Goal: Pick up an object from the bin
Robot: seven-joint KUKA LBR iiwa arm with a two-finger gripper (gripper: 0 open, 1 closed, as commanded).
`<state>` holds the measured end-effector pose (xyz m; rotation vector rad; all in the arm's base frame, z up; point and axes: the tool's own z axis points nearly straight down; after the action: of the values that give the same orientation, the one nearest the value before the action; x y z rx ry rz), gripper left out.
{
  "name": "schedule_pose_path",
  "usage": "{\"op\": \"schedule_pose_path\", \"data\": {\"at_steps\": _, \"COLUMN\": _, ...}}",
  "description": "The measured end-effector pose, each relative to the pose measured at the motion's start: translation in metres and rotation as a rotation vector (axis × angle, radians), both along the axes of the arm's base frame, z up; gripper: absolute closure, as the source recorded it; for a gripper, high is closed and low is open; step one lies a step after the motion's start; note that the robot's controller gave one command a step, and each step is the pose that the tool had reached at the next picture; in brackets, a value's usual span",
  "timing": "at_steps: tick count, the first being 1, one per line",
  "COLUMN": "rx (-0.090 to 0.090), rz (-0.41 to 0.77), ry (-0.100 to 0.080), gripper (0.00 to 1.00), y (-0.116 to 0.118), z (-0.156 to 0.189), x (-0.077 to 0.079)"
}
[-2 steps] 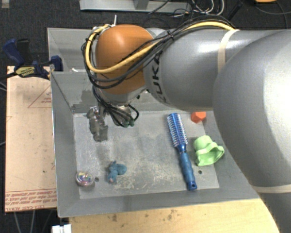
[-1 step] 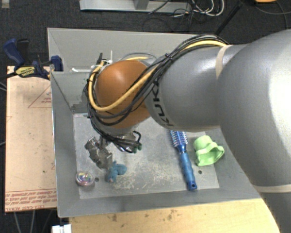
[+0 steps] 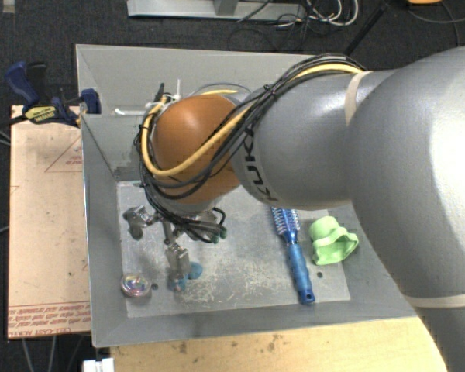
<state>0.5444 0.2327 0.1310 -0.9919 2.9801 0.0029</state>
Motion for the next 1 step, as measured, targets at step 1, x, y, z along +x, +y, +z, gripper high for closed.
{"op": "schedule_pose_path", "data": {"at_steps": 1, "rx": -0.003, "rz": 0.064, "ry": 0.001, "gripper": 0.00, "y": -0.0691, "z": -0.0479, "x": -0.0583}}
